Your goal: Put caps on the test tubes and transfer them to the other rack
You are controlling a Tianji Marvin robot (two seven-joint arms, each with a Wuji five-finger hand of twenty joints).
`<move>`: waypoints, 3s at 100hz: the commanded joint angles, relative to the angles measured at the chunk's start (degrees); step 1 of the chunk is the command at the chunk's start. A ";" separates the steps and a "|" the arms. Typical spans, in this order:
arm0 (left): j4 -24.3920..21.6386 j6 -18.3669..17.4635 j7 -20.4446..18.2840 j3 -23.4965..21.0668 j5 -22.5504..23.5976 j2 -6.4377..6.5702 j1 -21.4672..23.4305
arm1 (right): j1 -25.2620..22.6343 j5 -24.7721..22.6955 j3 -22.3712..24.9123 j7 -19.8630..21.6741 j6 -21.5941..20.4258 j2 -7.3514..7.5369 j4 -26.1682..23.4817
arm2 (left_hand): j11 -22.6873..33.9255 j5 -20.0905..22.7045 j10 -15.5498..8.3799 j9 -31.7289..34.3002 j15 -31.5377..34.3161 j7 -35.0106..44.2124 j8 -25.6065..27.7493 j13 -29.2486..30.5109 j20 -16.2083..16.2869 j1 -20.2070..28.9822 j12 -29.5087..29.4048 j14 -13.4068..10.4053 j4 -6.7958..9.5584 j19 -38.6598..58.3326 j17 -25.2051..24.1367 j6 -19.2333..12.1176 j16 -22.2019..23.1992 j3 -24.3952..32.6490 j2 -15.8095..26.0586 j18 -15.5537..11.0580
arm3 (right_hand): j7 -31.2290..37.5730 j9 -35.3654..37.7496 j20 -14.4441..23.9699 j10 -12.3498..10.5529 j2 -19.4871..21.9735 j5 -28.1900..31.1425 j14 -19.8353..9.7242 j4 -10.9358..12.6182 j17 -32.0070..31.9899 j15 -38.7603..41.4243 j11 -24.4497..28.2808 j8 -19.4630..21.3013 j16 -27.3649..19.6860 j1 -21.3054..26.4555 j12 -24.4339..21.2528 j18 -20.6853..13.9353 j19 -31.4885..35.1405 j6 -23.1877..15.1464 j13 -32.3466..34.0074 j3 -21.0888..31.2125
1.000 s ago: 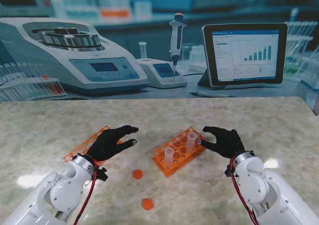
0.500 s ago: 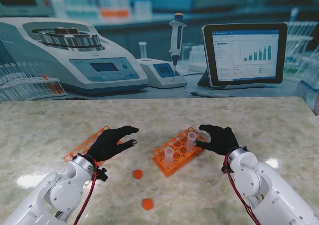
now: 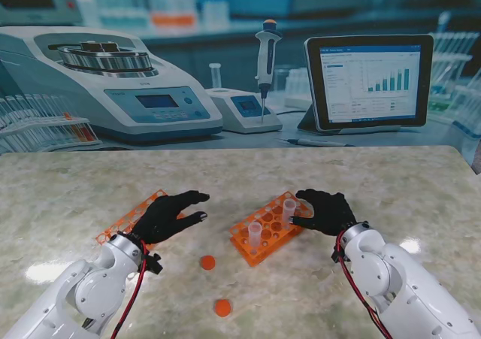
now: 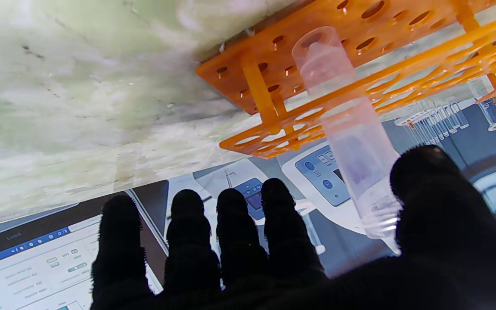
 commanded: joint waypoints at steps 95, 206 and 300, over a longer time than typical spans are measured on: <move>0.91 -0.37 -1.00 0.65 0.13 0.27 -0.83 | 5.74 1.42 -6.81 -4.04 -1.34 -1.03 7.45 | 0.22 -0.53 -1.43 -0.30 -1.40 -1.17 -0.38 -1.70 -0.89 -0.96 -0.79 -1.74 1.28 -4.02 -1.14 -0.13 -0.63 -0.87 2.13 -1.54 | 2.11 -1.15 -2.49 -2.23 -3.04 0.00 -0.01 -2.12 -1.17 -1.03 -1.29 1.09 -0.52 -1.29 -0.97 -0.48 -0.97 -9.22 -1.11 1.89; 1.17 -0.52 -1.24 0.97 0.22 0.34 -1.13 | 5.27 3.50 -6.61 -9.43 -3.66 -2.27 8.17 | 0.28 -0.48 -1.49 -0.23 -1.42 -1.13 -0.36 -1.78 -0.47 -0.62 -0.78 -1.69 1.30 -4.70 -1.18 -0.17 -0.62 -0.86 2.05 -1.89 | 27.90 6.31 -3.26 -8.58 16.44 5.15 -2.83 -1.26 -0.08 -0.54 -1.16 -13.82 -0.56 25.17 -1.13 -1.18 -0.18 -27.36 3.24 -23.18; 0.87 -1.25 -1.25 0.81 0.15 0.36 -0.87 | -3.42 1.93 0.34 -13.57 -7.75 -2.75 -5.36 | 0.33 -0.26 -1.41 -0.10 -1.27 -1.08 -0.37 -1.39 -0.20 -0.44 -0.75 -1.49 1.30 -4.68 -1.03 -0.03 -0.51 -0.84 2.04 -1.87 | 37.74 32.38 1.90 -10.75 11.01 12.22 -3.52 -0.98 23.35 9.25 10.67 -12.28 7.96 31.74 7.66 -5.24 13.42 -26.83 31.84 -21.83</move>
